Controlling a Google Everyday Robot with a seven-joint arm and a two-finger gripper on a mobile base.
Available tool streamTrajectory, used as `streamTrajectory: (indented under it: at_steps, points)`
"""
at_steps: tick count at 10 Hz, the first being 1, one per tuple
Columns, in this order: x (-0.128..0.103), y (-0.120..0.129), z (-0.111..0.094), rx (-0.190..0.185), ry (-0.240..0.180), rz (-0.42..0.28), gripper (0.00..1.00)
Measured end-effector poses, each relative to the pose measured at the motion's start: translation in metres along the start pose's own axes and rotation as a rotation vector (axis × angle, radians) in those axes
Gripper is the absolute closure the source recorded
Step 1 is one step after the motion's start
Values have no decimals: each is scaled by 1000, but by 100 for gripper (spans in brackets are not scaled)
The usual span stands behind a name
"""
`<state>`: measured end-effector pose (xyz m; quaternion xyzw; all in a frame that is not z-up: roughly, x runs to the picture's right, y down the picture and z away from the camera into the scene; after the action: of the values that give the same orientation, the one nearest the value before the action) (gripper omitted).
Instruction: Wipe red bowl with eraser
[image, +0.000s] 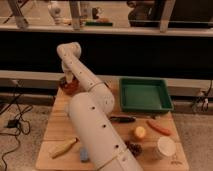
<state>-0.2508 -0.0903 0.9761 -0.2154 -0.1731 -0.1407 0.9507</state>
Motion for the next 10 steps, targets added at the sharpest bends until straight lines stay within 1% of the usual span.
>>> streamTrajectory:
  at_steps: [2, 4, 5, 7, 8, 10]
  points:
    - [4, 0, -1, 1, 1, 4, 100]
    - [2, 0, 0, 1, -1, 1, 100]
    - [-5, 1, 2, 2, -22, -10, 100]
    - [-35, 10, 7, -1, -74, -36, 100]
    - [-51, 27, 5, -2, -106, -44, 100]
    - [-65, 49, 1, -3, -133, -56, 100]
